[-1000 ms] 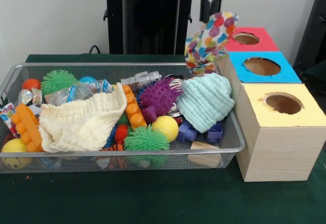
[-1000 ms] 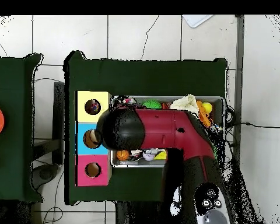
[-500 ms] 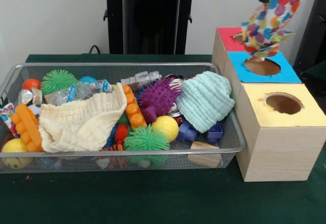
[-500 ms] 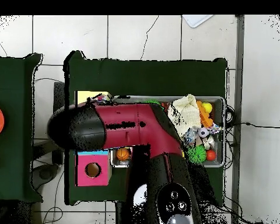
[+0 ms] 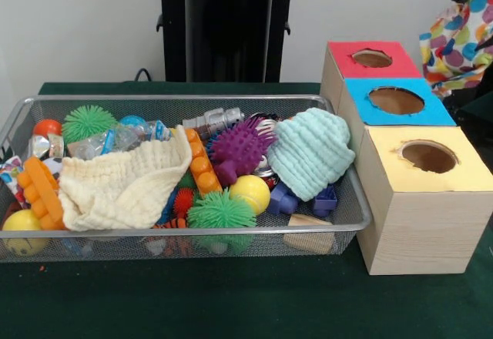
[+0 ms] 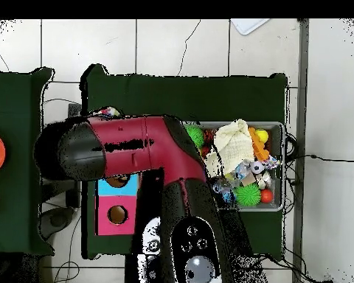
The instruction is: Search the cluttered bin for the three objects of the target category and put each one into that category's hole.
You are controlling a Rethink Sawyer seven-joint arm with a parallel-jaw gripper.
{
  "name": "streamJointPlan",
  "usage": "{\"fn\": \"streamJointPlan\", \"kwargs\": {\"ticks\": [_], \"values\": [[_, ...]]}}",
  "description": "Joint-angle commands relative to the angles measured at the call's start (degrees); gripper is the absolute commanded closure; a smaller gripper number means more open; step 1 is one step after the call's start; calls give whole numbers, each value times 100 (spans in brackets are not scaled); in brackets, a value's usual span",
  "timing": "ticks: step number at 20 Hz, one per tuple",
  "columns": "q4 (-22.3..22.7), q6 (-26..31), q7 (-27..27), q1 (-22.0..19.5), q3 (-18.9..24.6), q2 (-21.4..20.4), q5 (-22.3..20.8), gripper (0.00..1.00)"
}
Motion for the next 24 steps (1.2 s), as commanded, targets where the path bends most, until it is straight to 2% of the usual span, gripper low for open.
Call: {"fn": "streamJointPlan", "kwargs": {"ticks": [1, 3, 10, 14, 17, 19, 24], "values": [[-619, 366, 598, -193, -167, 762, -240, 100], [-641, 392, 535, -201, -259, 903, -381, 100], [-517, 376, 117, -362, -282, 909, -511, 100], [-342, 134, 238, -425, -154, 1074, -397, 100], [-40, -52, 503, -404, -98, 1184, -217, 100], [95, -234, 640, -390, -88, 1202, -167, 100], [400, -279, 666, -395, 55, 1134, 42, 100]]}}
